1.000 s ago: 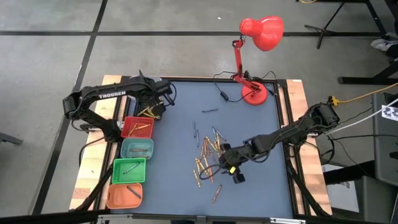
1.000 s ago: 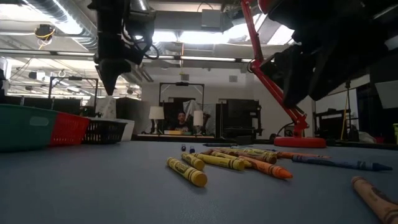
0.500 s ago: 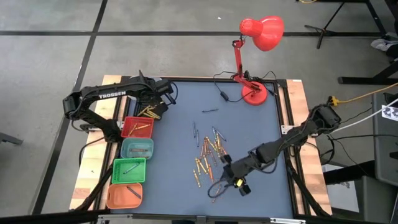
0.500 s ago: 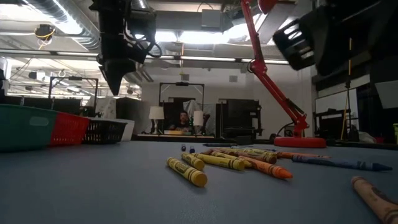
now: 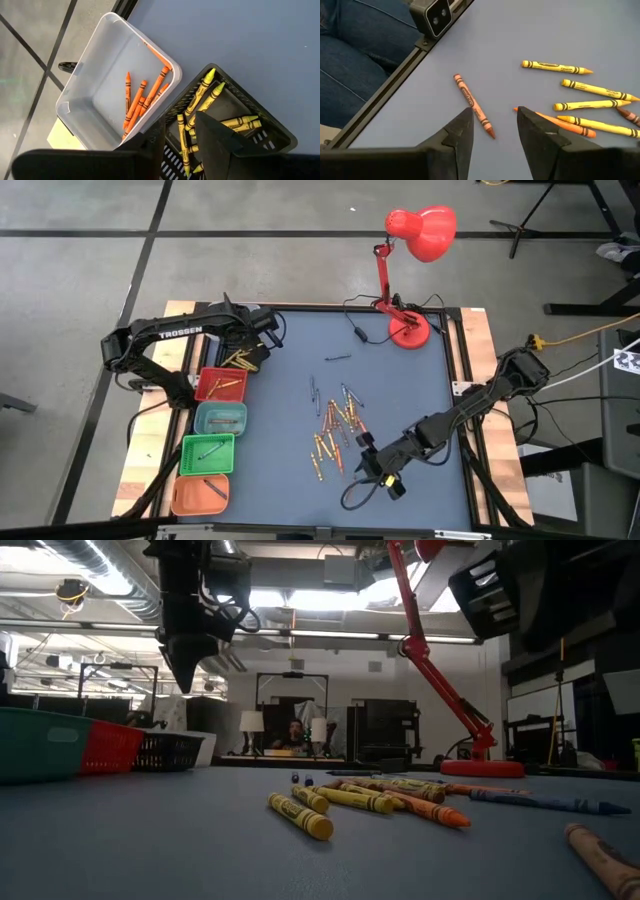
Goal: Sort crayons
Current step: Put the brown crayon into the blue bin
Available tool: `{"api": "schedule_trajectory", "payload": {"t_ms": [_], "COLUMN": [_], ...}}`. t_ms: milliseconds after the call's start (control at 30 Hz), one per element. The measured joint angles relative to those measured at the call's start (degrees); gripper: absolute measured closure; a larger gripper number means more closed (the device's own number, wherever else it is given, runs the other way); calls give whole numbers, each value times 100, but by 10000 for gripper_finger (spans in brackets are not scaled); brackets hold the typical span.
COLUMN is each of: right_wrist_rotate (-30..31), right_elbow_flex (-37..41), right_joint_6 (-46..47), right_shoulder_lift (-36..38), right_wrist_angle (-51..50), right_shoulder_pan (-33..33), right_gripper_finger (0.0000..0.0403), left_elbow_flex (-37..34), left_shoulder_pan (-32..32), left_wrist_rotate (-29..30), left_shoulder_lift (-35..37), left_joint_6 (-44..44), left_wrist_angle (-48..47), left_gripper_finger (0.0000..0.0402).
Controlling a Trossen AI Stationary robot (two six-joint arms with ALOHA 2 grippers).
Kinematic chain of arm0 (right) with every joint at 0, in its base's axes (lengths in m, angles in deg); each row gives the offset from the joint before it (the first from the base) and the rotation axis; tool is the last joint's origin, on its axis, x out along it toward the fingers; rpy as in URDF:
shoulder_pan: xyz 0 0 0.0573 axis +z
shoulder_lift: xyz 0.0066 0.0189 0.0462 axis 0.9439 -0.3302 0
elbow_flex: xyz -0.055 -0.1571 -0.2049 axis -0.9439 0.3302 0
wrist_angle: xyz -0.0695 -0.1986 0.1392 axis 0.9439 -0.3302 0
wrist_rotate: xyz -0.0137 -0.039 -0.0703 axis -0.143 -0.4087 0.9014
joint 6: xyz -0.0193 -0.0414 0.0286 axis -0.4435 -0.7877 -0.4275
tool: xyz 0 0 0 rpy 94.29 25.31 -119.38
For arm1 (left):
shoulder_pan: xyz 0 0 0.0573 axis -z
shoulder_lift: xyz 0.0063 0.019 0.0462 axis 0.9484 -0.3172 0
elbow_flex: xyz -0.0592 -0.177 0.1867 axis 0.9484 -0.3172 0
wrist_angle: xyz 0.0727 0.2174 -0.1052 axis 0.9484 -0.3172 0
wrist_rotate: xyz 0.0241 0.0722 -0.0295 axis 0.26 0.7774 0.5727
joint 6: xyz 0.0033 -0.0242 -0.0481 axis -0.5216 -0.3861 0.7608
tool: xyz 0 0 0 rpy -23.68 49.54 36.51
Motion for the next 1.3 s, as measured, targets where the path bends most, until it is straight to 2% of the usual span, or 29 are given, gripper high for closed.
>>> {"api": "schedule_trajectory", "payload": {"t_ms": [233, 1000, 1300], "right_wrist_rotate": [0, -17, -10], "right_elbow_flex": [1, 4, -17], "right_joint_6": [-1, -17, -17], "right_shoulder_lift": [-37, -1477, -1672], "right_wrist_angle": [30, 885, 996], "right_shoulder_pan": [3, 2, 2], "right_gripper_finger": [253, 253, 254], "left_elbow_flex": [0, 2, 2], "left_shoulder_pan": [0, 2, 2], "left_wrist_rotate": [0, 1, 0], "left_shoulder_lift": [0, -2, -2], "left_joint_6": [-1, 0, 0], "left_wrist_angle": [-2, 3, 25], "left_gripper_finger": [311, 311, 311]}}
